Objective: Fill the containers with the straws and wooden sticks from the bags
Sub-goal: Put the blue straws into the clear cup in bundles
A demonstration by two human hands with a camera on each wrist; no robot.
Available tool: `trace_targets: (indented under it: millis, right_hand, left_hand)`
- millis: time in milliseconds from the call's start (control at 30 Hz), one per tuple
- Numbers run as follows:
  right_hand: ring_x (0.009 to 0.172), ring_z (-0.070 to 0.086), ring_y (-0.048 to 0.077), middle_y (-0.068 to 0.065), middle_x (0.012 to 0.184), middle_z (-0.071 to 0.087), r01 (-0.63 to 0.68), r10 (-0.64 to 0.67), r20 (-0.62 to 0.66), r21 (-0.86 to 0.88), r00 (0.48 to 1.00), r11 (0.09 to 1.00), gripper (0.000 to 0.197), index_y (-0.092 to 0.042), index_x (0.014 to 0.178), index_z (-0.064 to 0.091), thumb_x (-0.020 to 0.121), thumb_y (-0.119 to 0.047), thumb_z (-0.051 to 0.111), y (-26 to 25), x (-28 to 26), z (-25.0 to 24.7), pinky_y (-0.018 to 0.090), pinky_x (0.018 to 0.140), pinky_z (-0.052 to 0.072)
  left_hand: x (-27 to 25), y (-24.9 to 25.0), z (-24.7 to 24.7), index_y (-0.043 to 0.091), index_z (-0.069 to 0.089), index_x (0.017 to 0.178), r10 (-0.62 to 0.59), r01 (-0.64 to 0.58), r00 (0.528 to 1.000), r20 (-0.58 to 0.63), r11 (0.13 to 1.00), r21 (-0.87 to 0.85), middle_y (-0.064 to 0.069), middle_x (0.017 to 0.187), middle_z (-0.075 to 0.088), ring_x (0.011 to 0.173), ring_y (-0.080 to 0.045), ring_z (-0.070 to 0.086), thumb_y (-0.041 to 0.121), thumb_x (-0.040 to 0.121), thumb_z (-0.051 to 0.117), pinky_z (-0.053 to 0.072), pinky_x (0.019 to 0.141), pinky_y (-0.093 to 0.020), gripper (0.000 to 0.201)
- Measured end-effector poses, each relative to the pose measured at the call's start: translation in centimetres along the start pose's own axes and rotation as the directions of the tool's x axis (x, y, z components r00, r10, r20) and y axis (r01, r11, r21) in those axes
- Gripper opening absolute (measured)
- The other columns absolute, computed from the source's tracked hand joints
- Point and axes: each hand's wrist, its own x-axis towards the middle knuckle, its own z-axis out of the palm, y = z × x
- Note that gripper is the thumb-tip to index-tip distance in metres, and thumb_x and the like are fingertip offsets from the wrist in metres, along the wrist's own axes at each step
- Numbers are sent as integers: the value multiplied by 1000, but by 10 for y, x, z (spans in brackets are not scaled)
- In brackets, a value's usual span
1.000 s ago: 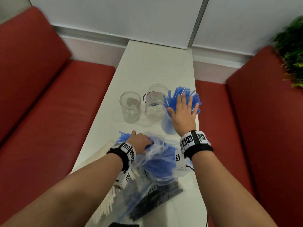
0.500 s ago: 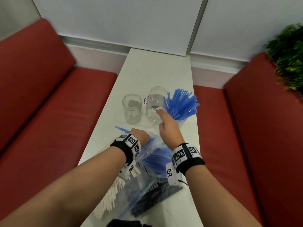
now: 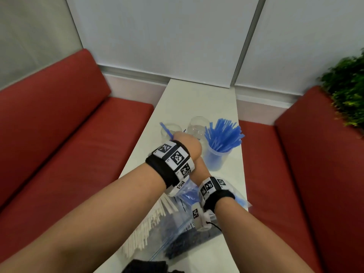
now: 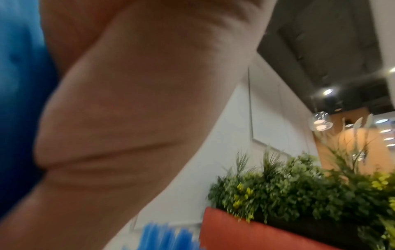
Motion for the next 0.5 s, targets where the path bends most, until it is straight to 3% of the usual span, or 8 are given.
trace_targets:
  millis: [100, 167, 233, 300, 333, 400, 433, 500]
  right_hand:
    - [80, 43, 20, 24, 69, 45, 116, -96, -84, 281, 992, 953, 22, 24, 89, 61, 94, 2, 62, -9, -7, -5, 34, 72, 51]
    - [72, 39, 17, 15, 67, 45, 156, -126, -103, 365, 987, 918, 24, 8, 72, 57, 91, -5, 65, -11, -9, -8, 33, 64, 38]
    - [64, 38, 15, 9, 62, 44, 167, -124, -134, 395, 983, 903, 27, -10, 65, 49, 79, -26, 65, -12, -16, -11, 31, 59, 33]
    - [60, 37, 17, 9, 59, 41, 176, -116, -159, 437, 980, 882, 35, -13, 64, 46, 69, -44, 62, -16, -22, -15, 32, 57, 32]
    - [59, 37, 18, 8, 58, 40, 182, -117, -171, 443, 978, 878, 37, -13, 65, 46, 70, -46, 63, -18, -24, -17, 33, 57, 33]
    - [58, 35, 20, 7, 58, 37, 182, -106, -186, 460, 977, 869, 39, -11, 69, 47, 83, -40, 70, -24, -27, -20, 36, 58, 33]
    - [57, 35, 20, 7, 58, 38, 172, -91, -189, 476, 978, 862, 39, -10, 70, 47, 88, -35, 72, -26, -27, -22, 36, 57, 34]
    - [54, 36, 19, 9, 60, 40, 172, -89, -190, 483, 978, 859, 37, -8, 72, 48, 93, -28, 72, -28, -27, -26, 32, 53, 34]
  left_hand:
    - [-20, -7, -32, 13, 58, 78, -146, 143, 980, -135, 989, -30, 2, 93, 63, 85, -22, 61, 22, 97, 53, 50, 76, -40, 22]
    - [-35, -28, -58, 18, 47, 63, -209, 159, 942, -261, 967, -201, 4, 68, 52, 59, -17, 50, 38, 92, 60, 42, 58, -34, 38]
    - [-44, -53, -78, 20, 41, 58, -259, 82, 816, -517, 937, -339, 3, 61, 46, 54, -18, 46, 48, 92, 55, 36, 54, -31, 46]
    - [-48, -64, -85, 21, 52, 62, -256, -80, 694, -672, 901, -426, 2, 63, 54, 63, -23, 56, 52, 95, 47, 38, 56, -32, 45]
    - [-48, -63, -82, 22, 62, 70, -237, -195, 710, -663, 839, -508, 3, 67, 62, 69, -22, 62, 54, 95, 45, 45, 60, -33, 44]
    - [-45, -49, -71, 24, 71, 79, -160, -321, 815, -557, 676, -664, 7, 73, 71, 69, -10, 68, 58, 94, 46, 53, 70, -30, 46]
    - [-43, -39, -66, 24, 72, 77, -126, -318, 847, -516, 657, -683, 10, 71, 71, 64, -5, 67, 60, 94, 45, 53, 70, -28, 47]
    - [-34, -26, -58, 27, 71, 72, -130, -263, 847, -516, 741, -618, 14, 67, 69, 62, -2, 64, 64, 92, 42, 50, 68, -28, 51]
